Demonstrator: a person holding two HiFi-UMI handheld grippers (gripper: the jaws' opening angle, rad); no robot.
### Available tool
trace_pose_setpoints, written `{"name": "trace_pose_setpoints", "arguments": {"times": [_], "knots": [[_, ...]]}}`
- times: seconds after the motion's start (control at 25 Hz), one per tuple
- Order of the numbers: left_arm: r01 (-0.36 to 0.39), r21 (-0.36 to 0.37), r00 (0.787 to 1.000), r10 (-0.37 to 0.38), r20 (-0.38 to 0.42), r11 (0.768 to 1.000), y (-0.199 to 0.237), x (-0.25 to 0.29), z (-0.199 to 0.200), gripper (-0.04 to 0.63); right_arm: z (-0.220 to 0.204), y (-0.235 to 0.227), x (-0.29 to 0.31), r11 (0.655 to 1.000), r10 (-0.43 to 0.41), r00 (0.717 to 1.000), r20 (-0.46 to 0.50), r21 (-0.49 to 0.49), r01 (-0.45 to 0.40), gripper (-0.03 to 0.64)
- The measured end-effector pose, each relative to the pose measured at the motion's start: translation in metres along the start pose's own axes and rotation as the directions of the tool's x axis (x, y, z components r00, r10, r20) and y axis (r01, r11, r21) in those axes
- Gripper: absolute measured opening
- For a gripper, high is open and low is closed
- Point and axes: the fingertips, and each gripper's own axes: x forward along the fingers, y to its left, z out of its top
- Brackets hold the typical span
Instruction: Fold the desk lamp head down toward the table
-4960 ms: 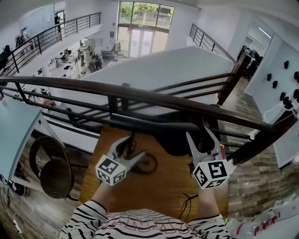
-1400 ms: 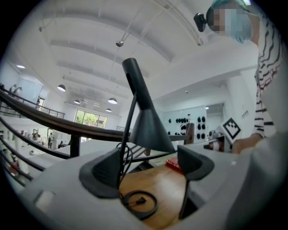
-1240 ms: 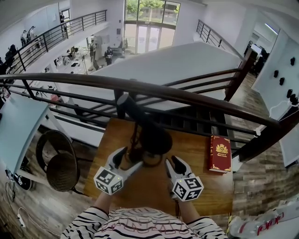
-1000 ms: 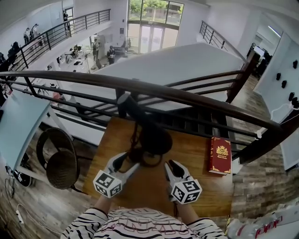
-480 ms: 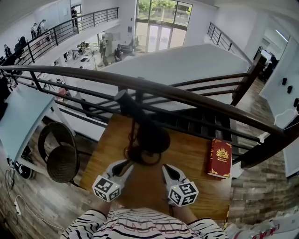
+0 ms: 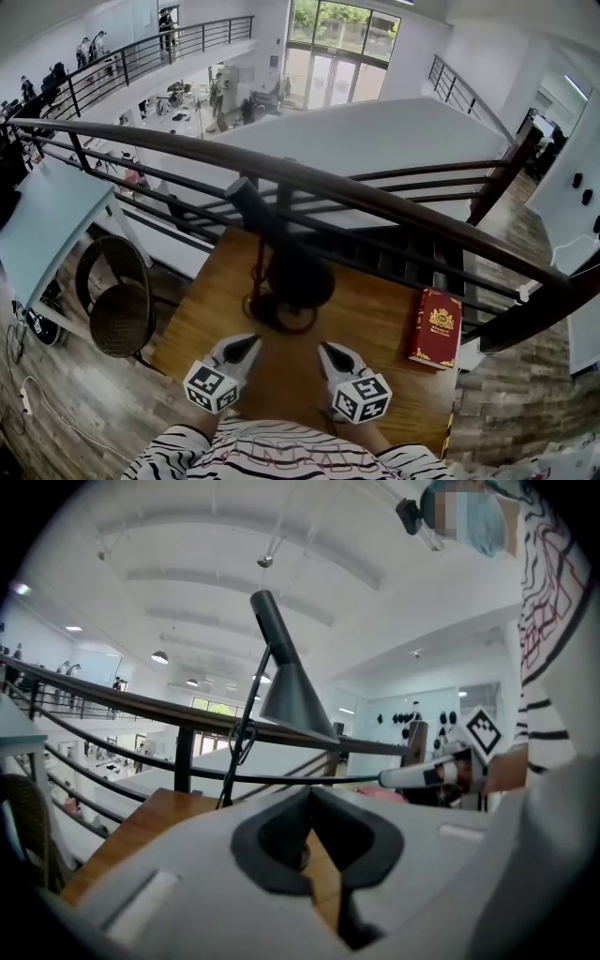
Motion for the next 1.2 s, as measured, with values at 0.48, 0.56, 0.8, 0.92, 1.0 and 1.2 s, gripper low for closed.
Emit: {"name": "trace_pose_setpoints", "arguments": {"times": [0.48, 0.56, 0.8, 0.92, 1.0, 1.2], "knots": [[-0.064, -0.008, 0.998, 0.064, 0.003, 0.998, -0.024, -0.009, -0.017, 0.002, -0.027, 0.001, -0.019, 1.000, 0.022, 0.998, -0.060, -0.017, -0.023, 0.000], [-0.071, -0.005, 0.997, 0.071, 0.004, 0.997, -0.026, -0.011, -0.018, 0.002, -0.030, 0.003, -0.020, 0.999, 0.019, 0.998, -0.067, -0.029, -0.021, 0.000], [-0.063, 0.009, 0.998, 0.063, 0.004, 0.998, -0.032, -0.017, -0.016, 0.002, -0.030, 0.007, -0.025, 0.999, 0.001, 0.998, -0.060, -0.033, -0.003, 0.000], [-0.054, 0.010, 0.999, 0.054, 0.002, 0.999, -0.033, -0.023, -0.015, 0.002, -0.030, 0.012, -0.028, 0.999, -0.010, 0.998, -0.056, -0.034, 0.008, 0.000], [-0.046, 0.008, 0.999, 0.046, 0.001, 0.999, -0.035, -0.025, -0.015, 0.002, -0.030, 0.013, -0.030, 0.999, -0.016, 0.998, -0.055, -0.030, 0.015, 0.000], [-0.030, 0.005, 1.000, 0.030, 0.008, 1.000, -0.036, -0.027, -0.016, 0.002, -0.032, 0.012, -0.030, 1.000, -0.018, 0.999, -0.050, -0.017, 0.017, 0.000]]}}
